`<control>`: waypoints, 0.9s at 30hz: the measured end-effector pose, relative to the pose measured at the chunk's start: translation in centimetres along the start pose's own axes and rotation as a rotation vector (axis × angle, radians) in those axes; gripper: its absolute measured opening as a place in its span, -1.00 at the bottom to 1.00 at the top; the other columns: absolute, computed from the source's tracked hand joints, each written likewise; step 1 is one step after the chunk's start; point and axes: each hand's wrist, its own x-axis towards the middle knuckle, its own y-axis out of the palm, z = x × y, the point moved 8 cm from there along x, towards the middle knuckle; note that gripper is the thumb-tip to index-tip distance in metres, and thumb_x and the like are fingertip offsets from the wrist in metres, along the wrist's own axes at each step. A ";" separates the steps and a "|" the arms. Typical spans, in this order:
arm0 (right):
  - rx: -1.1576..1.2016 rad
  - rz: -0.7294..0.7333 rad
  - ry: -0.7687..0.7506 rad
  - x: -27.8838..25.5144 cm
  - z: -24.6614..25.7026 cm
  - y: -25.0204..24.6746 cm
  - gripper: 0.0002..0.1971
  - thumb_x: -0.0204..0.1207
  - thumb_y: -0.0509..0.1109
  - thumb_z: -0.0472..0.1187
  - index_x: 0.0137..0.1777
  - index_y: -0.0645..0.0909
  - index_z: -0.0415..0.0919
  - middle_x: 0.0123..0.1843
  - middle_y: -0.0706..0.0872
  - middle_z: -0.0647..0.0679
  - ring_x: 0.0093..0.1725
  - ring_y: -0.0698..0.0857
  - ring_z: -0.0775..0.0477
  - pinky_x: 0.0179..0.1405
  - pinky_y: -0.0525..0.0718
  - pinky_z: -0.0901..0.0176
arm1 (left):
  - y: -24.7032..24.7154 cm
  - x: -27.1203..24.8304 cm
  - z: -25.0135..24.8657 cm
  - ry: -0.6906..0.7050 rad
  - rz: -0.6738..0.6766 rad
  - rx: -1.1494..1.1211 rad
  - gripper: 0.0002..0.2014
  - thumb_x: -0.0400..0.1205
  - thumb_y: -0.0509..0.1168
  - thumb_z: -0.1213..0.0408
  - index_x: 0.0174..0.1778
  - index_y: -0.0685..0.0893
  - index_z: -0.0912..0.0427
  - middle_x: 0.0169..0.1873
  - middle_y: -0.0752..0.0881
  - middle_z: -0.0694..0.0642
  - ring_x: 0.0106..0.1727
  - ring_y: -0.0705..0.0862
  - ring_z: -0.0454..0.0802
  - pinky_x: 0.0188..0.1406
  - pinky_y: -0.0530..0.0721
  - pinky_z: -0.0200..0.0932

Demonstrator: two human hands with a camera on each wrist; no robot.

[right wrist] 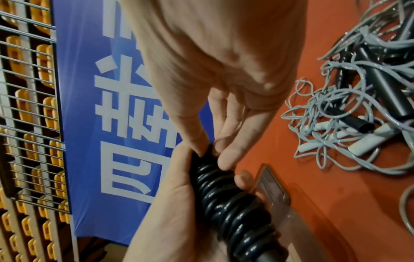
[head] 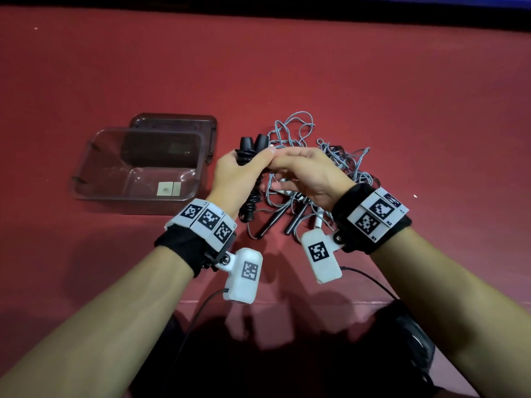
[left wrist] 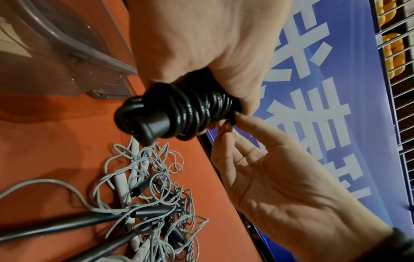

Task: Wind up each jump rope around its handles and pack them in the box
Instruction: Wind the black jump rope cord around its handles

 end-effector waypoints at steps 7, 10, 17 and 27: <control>0.017 0.030 0.033 0.4 -0.5 0.2 -0.83 0.55 0.37 -0.51 -0.21 0.73 -0.34 -0.46 0.67 -0.05 -0.44 0.55 0.11 -0.32 0.78 0.28 | 0.5 -0.8 1.9 -0.144 0.076 -0.232 -0.60 0.50 0.61 -0.09 -0.10 0.81 0.22 -0.31 0.73 0.30 -0.48 0.63 0.14 -0.40 0.66 -0.04; 0.067 0.066 0.071 0.4 -1.1 0.1 -0.87 0.59 0.37 -0.49 -0.09 0.74 -0.36 -0.40 0.70 -0.07 -0.42 0.57 0.11 -0.16 0.85 0.15 | 0.9 -0.7 2.6 -0.194 0.088 -0.282 -0.49 0.49 0.61 -0.11 0.02 0.79 0.33 -0.23 0.77 0.32 -0.45 0.66 0.13 -0.41 0.66 -0.07; -0.040 0.071 -0.016 0.4 -0.9 -0.5 -0.76 0.56 0.57 -0.25 0.09 0.78 -0.45 -0.11 0.79 -0.17 -0.24 0.73 0.00 -0.08 0.86 0.11 | 1.4 0.0 2.4 -0.198 0.164 -0.190 -0.48 0.53 0.53 -0.20 0.09 0.83 0.24 -0.23 0.78 0.17 -0.40 0.70 0.08 -0.27 0.74 -0.02; -0.085 0.084 0.079 1.2 -2.3 -1.9 -0.86 0.49 0.57 -0.40 0.02 0.80 -0.44 -0.29 0.80 -0.18 -0.35 0.68 0.05 -0.34 0.71 0.38 | 1.9 -0.9 3.3 -0.264 0.339 -0.140 -0.44 0.67 0.42 -0.10 0.14 0.73 0.45 -0.19 0.76 0.27 -0.41 0.69 0.08 -0.42 0.77 -0.05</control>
